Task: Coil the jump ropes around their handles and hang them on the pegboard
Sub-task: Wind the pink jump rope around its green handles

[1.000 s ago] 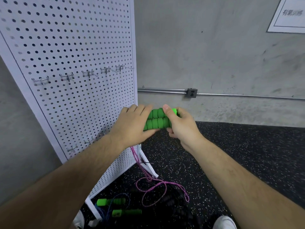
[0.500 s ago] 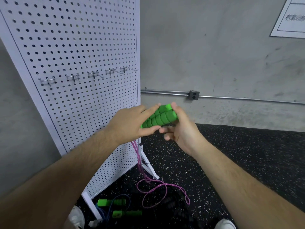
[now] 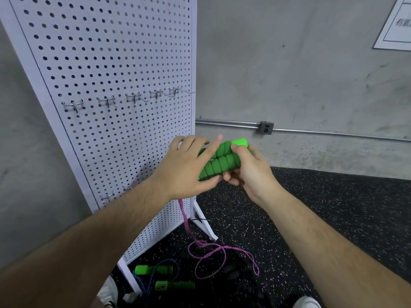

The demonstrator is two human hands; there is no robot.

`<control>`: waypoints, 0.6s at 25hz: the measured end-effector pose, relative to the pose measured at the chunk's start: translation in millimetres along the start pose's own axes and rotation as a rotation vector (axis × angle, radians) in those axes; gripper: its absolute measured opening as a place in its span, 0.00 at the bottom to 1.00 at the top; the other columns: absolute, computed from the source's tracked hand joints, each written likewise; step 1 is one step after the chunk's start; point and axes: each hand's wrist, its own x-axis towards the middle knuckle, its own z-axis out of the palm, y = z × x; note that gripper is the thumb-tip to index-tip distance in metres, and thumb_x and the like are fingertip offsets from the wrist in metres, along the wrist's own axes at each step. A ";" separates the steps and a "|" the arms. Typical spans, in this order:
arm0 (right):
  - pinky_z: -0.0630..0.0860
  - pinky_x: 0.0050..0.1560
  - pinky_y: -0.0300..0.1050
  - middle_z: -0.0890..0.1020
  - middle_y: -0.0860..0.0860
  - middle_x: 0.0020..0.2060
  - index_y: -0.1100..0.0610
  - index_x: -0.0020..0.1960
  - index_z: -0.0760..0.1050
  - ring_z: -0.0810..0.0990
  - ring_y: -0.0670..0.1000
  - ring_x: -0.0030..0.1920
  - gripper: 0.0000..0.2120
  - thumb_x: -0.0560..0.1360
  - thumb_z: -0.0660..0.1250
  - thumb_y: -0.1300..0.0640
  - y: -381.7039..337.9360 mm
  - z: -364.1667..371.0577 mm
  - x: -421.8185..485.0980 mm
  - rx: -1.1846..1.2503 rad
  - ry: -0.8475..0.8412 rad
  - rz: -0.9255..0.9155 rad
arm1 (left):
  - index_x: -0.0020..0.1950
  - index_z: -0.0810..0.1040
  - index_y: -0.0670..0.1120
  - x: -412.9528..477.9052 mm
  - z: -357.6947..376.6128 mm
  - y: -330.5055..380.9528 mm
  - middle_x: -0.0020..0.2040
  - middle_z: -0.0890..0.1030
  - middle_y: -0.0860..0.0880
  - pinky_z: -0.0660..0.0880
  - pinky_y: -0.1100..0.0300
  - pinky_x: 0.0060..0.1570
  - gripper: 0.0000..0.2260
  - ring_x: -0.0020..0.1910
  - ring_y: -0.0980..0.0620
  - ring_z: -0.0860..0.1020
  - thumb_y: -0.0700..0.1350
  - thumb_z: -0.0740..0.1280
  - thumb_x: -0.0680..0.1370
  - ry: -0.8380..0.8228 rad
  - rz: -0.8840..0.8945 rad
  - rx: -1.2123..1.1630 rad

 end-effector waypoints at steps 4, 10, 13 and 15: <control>0.61 0.22 0.40 0.77 0.57 0.31 0.66 0.63 0.68 0.71 0.51 0.24 0.14 0.84 0.59 0.56 -2.3 -0.3 -2.1 0.049 -0.038 0.015 | 0.82 0.55 0.44 1.1 0.0 8.3 0.69 0.73 0.43 0.66 0.37 0.68 0.39 0.65 0.41 0.72 0.66 0.56 0.78 -0.004 -0.059 0.068; 0.58 0.23 0.41 0.75 0.57 0.31 0.63 0.54 0.70 0.69 0.51 0.25 0.09 0.84 0.57 0.57 -6.8 -2.1 -7.3 0.128 -0.042 0.041 | 0.81 0.59 0.45 0.7 -5.1 9.4 0.73 0.72 0.40 0.68 0.35 0.67 0.34 0.67 0.40 0.73 0.61 0.61 0.80 0.084 0.025 0.167; 0.58 0.23 0.41 0.76 0.57 0.33 0.62 0.54 0.70 0.69 0.50 0.25 0.09 0.84 0.57 0.57 -8.0 -4.5 -9.3 0.134 -0.045 0.070 | 0.81 0.61 0.47 0.3 -2.9 3.8 0.71 0.73 0.39 0.72 0.40 0.62 0.33 0.65 0.39 0.75 0.59 0.64 0.80 0.073 0.098 0.167; 0.58 0.22 0.40 0.75 0.60 0.37 0.63 0.54 0.69 0.70 0.50 0.25 0.09 0.84 0.57 0.56 -5.9 -6.1 -8.9 0.081 -0.052 0.074 | 0.81 0.59 0.47 -1.6 0.7 -0.7 0.69 0.75 0.40 0.76 0.43 0.56 0.38 0.61 0.40 0.77 0.55 0.70 0.76 0.007 0.103 0.116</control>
